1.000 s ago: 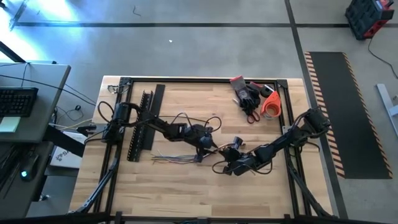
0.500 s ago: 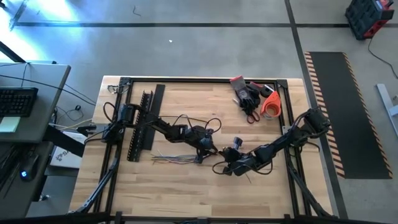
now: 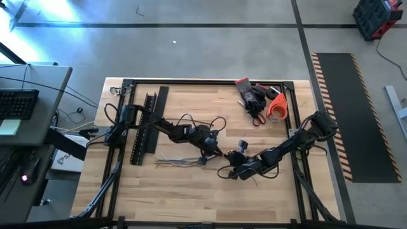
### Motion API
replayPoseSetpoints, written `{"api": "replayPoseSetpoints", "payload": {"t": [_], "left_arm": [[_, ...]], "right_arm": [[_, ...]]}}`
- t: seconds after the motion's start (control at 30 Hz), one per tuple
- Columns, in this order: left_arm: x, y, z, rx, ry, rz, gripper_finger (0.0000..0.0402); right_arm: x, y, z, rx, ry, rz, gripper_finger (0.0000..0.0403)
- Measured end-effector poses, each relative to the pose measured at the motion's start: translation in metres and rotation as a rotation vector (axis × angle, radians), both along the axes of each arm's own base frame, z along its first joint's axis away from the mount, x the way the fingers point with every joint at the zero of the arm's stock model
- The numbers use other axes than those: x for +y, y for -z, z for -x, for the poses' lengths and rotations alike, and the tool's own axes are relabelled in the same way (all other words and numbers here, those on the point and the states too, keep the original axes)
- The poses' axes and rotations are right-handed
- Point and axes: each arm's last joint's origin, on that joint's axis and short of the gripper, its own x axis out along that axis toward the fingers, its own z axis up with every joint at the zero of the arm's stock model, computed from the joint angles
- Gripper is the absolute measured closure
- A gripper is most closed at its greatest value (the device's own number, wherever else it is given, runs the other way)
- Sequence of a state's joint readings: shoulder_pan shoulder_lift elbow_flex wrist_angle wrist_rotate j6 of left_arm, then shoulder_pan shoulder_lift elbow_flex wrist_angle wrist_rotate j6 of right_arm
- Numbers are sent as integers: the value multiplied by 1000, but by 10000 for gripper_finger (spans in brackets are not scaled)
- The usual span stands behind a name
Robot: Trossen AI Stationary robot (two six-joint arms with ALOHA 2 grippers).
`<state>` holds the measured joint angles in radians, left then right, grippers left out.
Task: Ziptie cables
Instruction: Wrap the cables together using the left black zip tie
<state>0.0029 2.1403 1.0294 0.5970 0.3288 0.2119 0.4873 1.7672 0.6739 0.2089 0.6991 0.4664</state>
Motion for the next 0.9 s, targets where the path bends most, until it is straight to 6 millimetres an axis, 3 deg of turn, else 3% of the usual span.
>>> {"api": "replayPoseSetpoints", "payload": {"t": [0.27, 0.6, 0.9], "left_arm": [[3, -6, 1, -15, 9, -14, 399], [12, -14, 5, 28, -3, -54, 400], [13, -12, 6, 54, -20, -63, 400]], "right_arm": [[8, 1, 5, 0, 5, -57, 403], [22, 13, 43, 100, 169, -80, 403], [11, -15, 65, 284, 178, -168, 392]]}}
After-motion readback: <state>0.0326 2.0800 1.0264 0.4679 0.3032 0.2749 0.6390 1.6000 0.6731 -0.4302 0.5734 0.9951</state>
